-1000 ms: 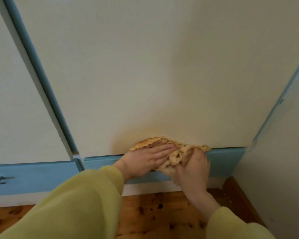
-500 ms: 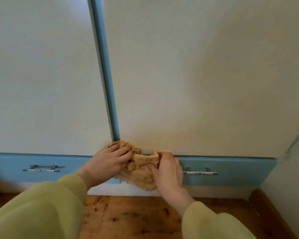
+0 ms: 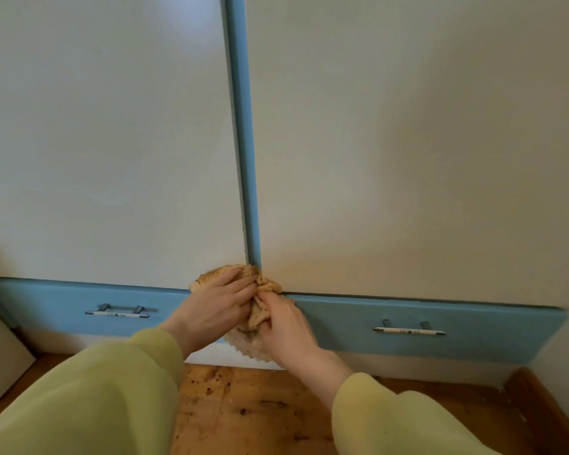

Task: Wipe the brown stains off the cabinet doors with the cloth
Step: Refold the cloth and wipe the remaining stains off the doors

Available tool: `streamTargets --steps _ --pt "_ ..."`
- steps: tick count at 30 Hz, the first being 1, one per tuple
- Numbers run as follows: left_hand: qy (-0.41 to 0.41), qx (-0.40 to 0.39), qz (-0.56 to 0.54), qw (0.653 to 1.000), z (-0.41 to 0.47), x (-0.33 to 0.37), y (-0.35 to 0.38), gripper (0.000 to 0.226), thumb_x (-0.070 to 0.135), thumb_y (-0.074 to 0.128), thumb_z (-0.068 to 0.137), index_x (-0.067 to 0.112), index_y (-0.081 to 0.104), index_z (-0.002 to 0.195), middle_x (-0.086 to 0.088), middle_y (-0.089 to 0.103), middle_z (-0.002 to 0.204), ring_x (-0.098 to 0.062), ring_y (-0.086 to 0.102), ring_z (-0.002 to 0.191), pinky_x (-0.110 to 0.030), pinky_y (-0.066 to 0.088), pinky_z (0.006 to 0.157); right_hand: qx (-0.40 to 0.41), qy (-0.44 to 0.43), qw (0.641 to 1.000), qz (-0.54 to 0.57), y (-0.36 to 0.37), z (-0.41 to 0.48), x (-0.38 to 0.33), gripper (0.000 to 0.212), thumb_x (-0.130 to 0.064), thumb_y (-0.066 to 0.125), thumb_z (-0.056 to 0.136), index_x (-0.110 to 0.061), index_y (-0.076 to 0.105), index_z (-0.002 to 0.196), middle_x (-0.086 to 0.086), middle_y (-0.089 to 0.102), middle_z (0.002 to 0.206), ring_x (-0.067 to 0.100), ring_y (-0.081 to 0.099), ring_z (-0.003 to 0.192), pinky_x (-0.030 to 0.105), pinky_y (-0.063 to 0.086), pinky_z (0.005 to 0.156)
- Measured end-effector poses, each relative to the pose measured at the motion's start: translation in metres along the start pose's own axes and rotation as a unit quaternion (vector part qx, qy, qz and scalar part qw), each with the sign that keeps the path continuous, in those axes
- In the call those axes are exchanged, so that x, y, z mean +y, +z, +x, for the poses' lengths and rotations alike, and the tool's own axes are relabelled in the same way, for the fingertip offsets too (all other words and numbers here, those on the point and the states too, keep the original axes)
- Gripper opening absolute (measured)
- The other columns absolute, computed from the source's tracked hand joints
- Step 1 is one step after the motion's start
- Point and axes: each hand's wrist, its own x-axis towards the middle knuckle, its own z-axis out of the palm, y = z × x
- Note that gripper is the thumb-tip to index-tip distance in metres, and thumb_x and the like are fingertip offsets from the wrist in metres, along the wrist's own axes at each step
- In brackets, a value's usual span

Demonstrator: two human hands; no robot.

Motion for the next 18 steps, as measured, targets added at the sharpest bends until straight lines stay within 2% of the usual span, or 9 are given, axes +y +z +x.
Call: streamTargets --steps 2,4,7,10,12,14,16,18 --pt "-0.014 0.004 -0.016 1.000 0.001 0.003 0.000 0.046 0.017 0.083 0.047 0.015 0.073 0.093 -0.004 0.069 0.106 -0.021 0.063 0.105 -0.040 0.039 0.098 0.012 0.007 1.000 0.021 -0.001 -0.002 0.005 0.046 -0.012 0.045 0.093 -0.018 0.037 0.138 0.003 0.042 0.141 0.018 0.039 0.129 0.029 0.032 0.108" --pt "-0.032 0.013 -0.033 0.999 0.003 0.009 -0.001 0.048 0.018 0.083 0.049 0.014 0.072 0.096 -0.005 0.069 0.105 -0.021 0.063 0.104 -0.042 0.045 0.093 0.038 0.010 0.998 0.045 -0.007 -0.006 0.009 0.046 -0.012 0.045 0.093 -0.019 0.038 0.138 0.001 0.044 0.140 0.017 0.040 0.128 0.027 0.033 0.107" --pt "-0.081 0.034 -0.071 0.994 0.009 0.021 -0.004 0.042 0.017 0.081 0.047 0.015 0.073 0.088 -0.003 0.071 0.093 -0.021 0.067 0.095 -0.037 0.051 0.088 0.086 0.013 0.995 0.057 -0.021 -0.013 0.015 0.044 -0.013 0.045 0.094 -0.018 0.038 0.138 -0.001 0.045 0.139 0.014 0.040 0.128 0.024 0.032 0.105" --pt "-0.144 0.035 -0.127 0.981 0.019 0.029 -0.016 0.027 0.015 0.074 0.058 0.016 0.069 0.084 0.000 0.068 0.084 -0.020 0.067 0.082 -0.030 0.038 0.086 0.142 0.010 0.988 0.065 -0.039 -0.019 0.019 0.044 -0.013 0.047 0.093 -0.017 0.042 0.136 0.000 0.048 0.136 0.014 0.041 0.127 0.021 0.031 0.102" --pt "-0.184 0.043 -0.214 0.958 0.027 0.031 -0.029 0.029 0.016 0.061 0.077 0.011 0.064 0.105 -0.005 0.064 0.106 -0.025 0.062 0.093 -0.031 0.040 0.088 0.180 0.014 0.981 0.074 -0.054 -0.022 0.019 0.044 -0.012 0.050 0.089 -0.014 0.045 0.133 0.003 0.052 0.133 0.017 0.045 0.123 0.020 0.031 0.100" --pt "-0.236 0.054 -0.282 0.928 0.036 0.031 -0.049 0.042 0.019 0.052 0.086 0.012 0.050 0.127 -0.004 0.049 0.130 -0.024 0.052 0.111 -0.029 0.039 0.093 0.223 0.029 0.969 0.100 -0.076 -0.027 0.019 0.047 -0.012 0.055 0.086 -0.013 0.048 0.132 0.004 0.055 0.128 0.019 0.049 0.118 0.023 0.033 0.100" --pt "-0.264 0.068 -0.320 0.907 0.041 0.028 -0.070 0.049 0.025 0.056 0.085 0.013 0.044 0.132 -0.006 0.043 0.133 -0.021 0.047 0.116 -0.020 0.033 0.093 0.261 0.040 0.954 0.141 -0.099 -0.031 0.018 0.047 -0.014 0.058 0.084 -0.012 0.050 0.130 0.000 0.057 0.120 0.016 0.053 0.109 0.026 0.039 0.097" --pt "-0.275 0.077 -0.347 0.893 0.041 0.022 -0.086 0.063 0.039 0.065 0.077 0.011 0.046 0.130 -0.008 0.045 0.129 -0.020 0.045 0.115 -0.013 0.028 0.088 0.282 0.044 0.938 0.194 -0.121 -0.035 0.018 0.043 -0.014 0.059 0.085 -0.010 0.053 0.127 -0.006 0.054 0.112 0.008 0.051 0.102 0.020 0.038 0.091"
